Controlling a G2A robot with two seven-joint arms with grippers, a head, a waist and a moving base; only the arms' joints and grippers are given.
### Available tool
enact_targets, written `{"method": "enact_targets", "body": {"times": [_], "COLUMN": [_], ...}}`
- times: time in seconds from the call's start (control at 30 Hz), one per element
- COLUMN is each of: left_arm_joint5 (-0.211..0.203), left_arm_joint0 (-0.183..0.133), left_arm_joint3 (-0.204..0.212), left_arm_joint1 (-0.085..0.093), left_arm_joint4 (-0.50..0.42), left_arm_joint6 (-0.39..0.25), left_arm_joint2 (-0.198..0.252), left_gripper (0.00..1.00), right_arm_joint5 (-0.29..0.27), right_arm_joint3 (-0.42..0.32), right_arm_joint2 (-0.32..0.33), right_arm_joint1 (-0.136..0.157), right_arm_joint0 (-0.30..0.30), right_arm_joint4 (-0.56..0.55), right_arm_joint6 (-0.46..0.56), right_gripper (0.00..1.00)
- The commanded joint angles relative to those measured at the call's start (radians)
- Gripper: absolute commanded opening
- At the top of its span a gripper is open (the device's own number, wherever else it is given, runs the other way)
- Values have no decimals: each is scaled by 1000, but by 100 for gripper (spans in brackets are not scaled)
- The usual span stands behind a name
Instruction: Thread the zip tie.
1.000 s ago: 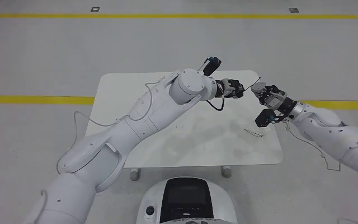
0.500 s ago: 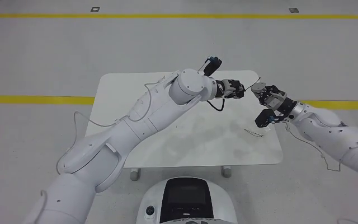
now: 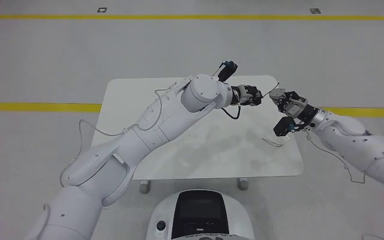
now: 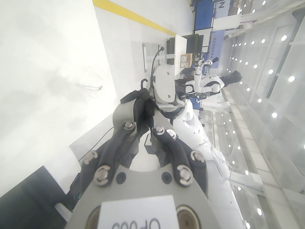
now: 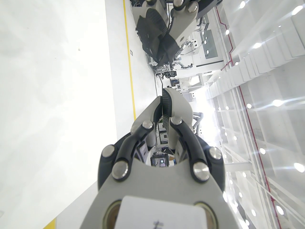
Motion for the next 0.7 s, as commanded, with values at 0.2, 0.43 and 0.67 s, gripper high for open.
{"method": "enact_targets", "body": {"times": [0.2, 0.43, 0.67], "left_arm_joint5": [0, 0, 0], "left_arm_joint0": [-1, -5, -8], "left_arm_joint3": [-3, -3, 8], "left_arm_joint1": [1, -1, -4], "left_arm_joint4": [0, -3, -6], "left_arm_joint6": [-2, -3, 0], "left_arm_joint2": [1, 4, 8], "left_gripper": [0, 0, 0], "right_arm_joint5": [0, 0, 0], "right_arm_joint3": [1, 1, 0], "right_arm_joint2": [0, 0, 0], "right_arm_joint1": [-1, -1, 0], "right_arm_joint0": [0, 0, 0], "right_arm_joint4": [0, 0, 0], "right_arm_joint6": [0, 1, 3], "right_gripper": [0, 0, 0]}}
